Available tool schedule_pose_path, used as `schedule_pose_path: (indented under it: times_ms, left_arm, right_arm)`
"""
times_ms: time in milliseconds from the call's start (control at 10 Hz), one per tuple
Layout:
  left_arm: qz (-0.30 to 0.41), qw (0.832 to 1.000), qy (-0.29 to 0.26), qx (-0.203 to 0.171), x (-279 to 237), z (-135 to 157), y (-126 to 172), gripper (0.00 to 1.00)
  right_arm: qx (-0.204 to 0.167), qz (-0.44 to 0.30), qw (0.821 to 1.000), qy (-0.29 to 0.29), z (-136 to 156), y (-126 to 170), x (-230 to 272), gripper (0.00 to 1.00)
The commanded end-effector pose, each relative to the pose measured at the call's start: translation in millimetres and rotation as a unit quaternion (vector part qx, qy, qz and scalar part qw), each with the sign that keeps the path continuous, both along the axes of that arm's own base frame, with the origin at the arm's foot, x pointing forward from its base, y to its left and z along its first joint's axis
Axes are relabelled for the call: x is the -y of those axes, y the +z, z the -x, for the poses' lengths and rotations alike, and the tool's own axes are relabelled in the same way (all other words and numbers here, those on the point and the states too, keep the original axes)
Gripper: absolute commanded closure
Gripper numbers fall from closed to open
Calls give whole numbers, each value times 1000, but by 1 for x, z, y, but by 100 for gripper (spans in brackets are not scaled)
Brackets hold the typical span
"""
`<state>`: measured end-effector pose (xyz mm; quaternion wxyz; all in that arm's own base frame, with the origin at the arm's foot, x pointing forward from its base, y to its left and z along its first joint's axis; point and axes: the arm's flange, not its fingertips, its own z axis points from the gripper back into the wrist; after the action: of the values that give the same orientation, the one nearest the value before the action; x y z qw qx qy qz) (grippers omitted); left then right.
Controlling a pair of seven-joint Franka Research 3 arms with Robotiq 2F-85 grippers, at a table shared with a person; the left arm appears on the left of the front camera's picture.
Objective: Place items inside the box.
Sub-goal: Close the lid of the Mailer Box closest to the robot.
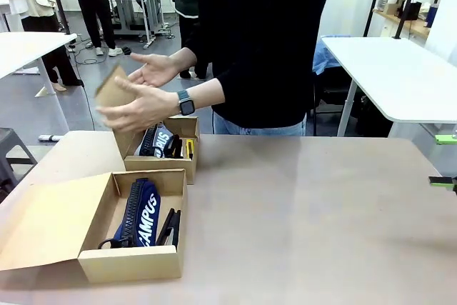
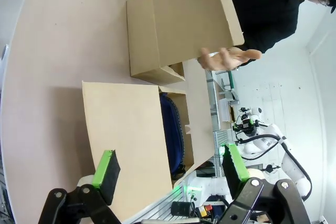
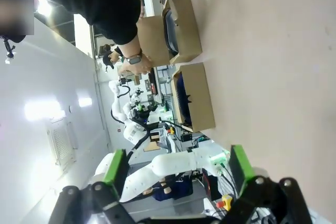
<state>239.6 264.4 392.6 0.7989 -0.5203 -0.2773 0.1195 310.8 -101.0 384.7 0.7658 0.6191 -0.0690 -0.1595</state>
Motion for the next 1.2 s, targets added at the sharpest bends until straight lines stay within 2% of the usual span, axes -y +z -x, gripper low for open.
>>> schedule_pose_path:
  times_ms: [0, 300, 400, 500, 600, 700, 800, 900, 1000, 1100]
  left_arm:
    - [5, 1000, 2, 18, 0, -1, 0, 0]
    - [5, 1000, 2, 18, 0, -1, 0, 0]
    - [0, 1000, 0, 0, 0, 0, 0, 0]
    - [-5, 998, -46, 46, 15, -11, 20, 0]
    - [-42, 976, -146, 158, 42, -22, 33, 0]
    - [-48, 950, -197, 238, 68, -29, 38, 0]
    - [-173, 900, -183, 356, 86, -36, 31, 0]
    - [-278, 813, -162, 486, 96, -38, 16, 0]
    - [-326, 745, -155, 561, 100, -37, 1, 0]
    - [-340, 697, -152, 612, 100, -37, -7, 0]
  right_arm:
    - [-5, -11, 1000, -3, 0, 4, -2, 0]
    - [-5, -11, 1000, -3, 0, 4, -2, 0]
    - [-5, -11, 1000, -3, 0, 4, -2, 0]
    - [-5, -11, 1000, -3, 0, 4, -2, 0]
    - [-5, -11, 1000, -3, 0, 4, -2, 0]
    - [-5, -11, 1000, -3, 0, 4, -2, 0]
    - [-5, -11, 1000, -3, 0, 4, -2, 0]
    - [-5, -11, 1000, -3, 0, 4, -2, 0]
    - [-5, -11, 1000, -3, 0, 4, -2, 0]
    - [-5, -11, 1000, -3, 0, 4, -2, 0]
